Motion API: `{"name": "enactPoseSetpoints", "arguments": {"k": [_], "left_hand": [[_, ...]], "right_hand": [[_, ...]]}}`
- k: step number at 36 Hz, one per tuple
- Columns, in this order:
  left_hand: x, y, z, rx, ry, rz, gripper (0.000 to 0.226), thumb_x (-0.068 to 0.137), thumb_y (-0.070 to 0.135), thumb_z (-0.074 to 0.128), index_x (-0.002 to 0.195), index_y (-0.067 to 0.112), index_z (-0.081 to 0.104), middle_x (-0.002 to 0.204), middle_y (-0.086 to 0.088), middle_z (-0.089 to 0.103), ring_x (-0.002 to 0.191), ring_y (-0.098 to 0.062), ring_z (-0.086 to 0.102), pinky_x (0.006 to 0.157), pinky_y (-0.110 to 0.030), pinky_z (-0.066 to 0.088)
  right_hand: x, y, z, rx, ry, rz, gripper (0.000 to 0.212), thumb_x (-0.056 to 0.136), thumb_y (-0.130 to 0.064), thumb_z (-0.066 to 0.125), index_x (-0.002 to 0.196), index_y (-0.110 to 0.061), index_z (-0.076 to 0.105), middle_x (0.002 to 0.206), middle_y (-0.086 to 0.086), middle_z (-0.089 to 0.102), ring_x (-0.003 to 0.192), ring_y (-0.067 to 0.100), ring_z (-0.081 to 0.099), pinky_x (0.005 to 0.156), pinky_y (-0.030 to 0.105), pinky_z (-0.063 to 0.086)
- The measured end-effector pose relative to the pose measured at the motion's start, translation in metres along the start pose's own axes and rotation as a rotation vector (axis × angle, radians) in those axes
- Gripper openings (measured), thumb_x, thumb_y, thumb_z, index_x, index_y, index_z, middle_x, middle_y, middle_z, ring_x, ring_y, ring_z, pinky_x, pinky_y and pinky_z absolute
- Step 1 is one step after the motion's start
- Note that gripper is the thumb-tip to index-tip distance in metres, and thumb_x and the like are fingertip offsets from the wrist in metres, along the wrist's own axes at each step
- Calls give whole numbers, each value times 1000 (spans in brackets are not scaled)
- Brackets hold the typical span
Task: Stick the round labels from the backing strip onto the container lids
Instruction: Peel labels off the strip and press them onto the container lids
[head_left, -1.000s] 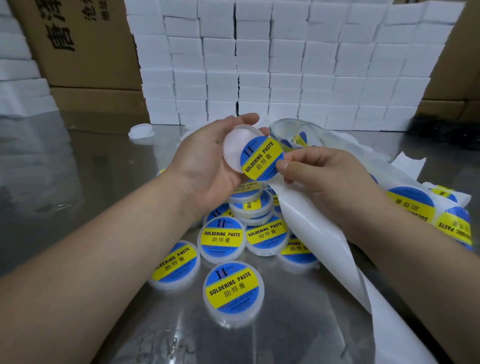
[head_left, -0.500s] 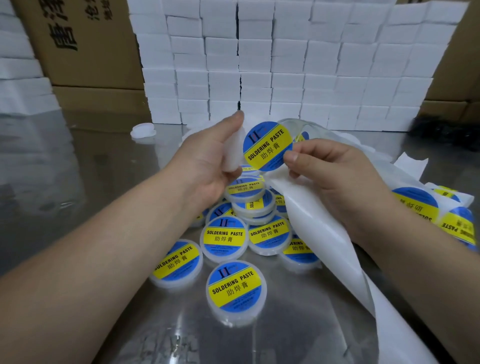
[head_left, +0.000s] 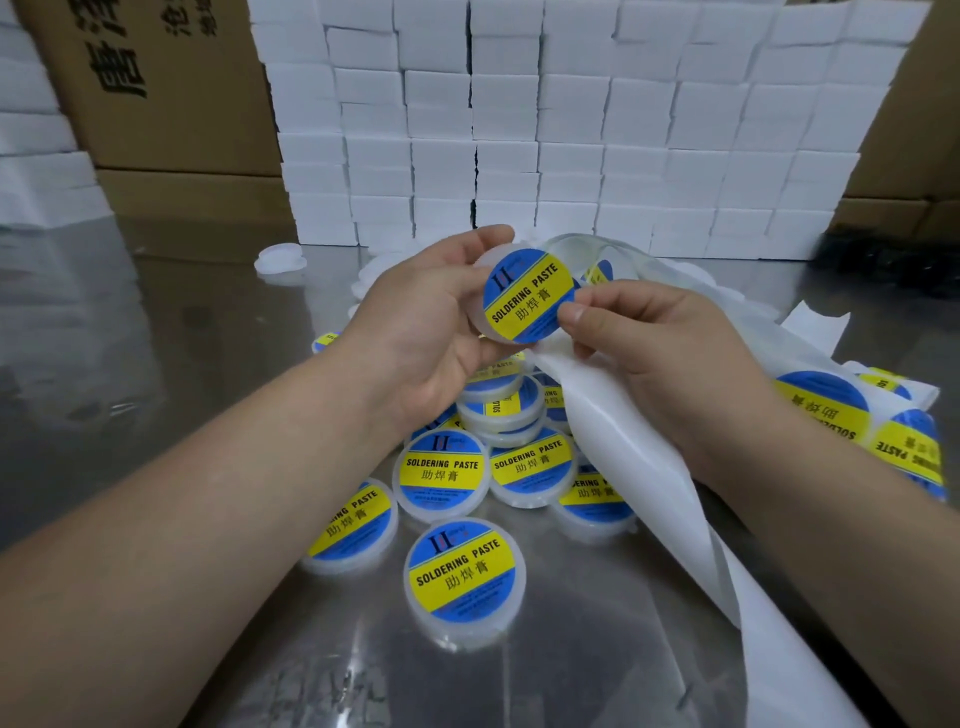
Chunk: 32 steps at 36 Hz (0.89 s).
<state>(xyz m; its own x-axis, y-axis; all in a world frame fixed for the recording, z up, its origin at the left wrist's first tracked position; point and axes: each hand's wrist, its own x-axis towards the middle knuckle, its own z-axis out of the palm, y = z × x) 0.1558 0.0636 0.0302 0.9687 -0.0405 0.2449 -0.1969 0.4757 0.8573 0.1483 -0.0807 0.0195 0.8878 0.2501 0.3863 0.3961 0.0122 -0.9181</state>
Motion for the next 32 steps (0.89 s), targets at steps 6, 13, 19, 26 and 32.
{"name": "enactPoseSetpoints", "arguments": {"k": [6, 13, 19, 26, 32], "left_hand": [[-1, 1, -2, -18, 25, -31, 30, 93, 0, 38, 95, 19, 60, 84, -6, 66, 64, -19, 66, 53, -30, 55], [-2, 2, -3, 35, 24, -13, 31, 93, 3, 38, 99, 22, 63, 93, -6, 67, 71, -19, 66, 64, -33, 58], [-4, 1, -2, 56, 15, -15, 24, 93, 13, 42, 97, 20, 64, 94, -4, 67, 72, -19, 67, 68, -28, 56], [-5, 0, -1, 95, -9, 13, 22, 89, 8, 47, 99, 20, 63, 80, 0, 71, 65, -17, 66, 67, -27, 55], [-6, -1, 0, 127, -14, 34, 25, 87, 2, 51, 98, 22, 62, 78, 1, 71, 62, -13, 67, 56, -22, 53]], "right_hand": [[0, -1, -2, -9, 32, 25, 31, 82, -16, 65, 55, -29, 70, 51, -11, 56, 47, 2, 48, 47, 11, 39], [0, 0, -2, -31, 53, 41, 28, 80, -18, 66, 55, -29, 70, 51, -11, 56, 47, 2, 48, 47, 10, 39], [1, 0, -3, -27, 61, 48, 27, 80, -20, 66, 54, -29, 70, 51, -10, 56, 47, 4, 47, 48, 12, 40], [1, 0, -3, -26, 91, 65, 30, 80, -19, 67, 52, -27, 68, 50, -10, 55, 46, 5, 46, 48, 13, 39], [0, -2, -3, -20, 103, 65, 38, 82, -17, 66, 45, -26, 64, 47, -10, 53, 42, 4, 44, 44, 10, 37]]}}
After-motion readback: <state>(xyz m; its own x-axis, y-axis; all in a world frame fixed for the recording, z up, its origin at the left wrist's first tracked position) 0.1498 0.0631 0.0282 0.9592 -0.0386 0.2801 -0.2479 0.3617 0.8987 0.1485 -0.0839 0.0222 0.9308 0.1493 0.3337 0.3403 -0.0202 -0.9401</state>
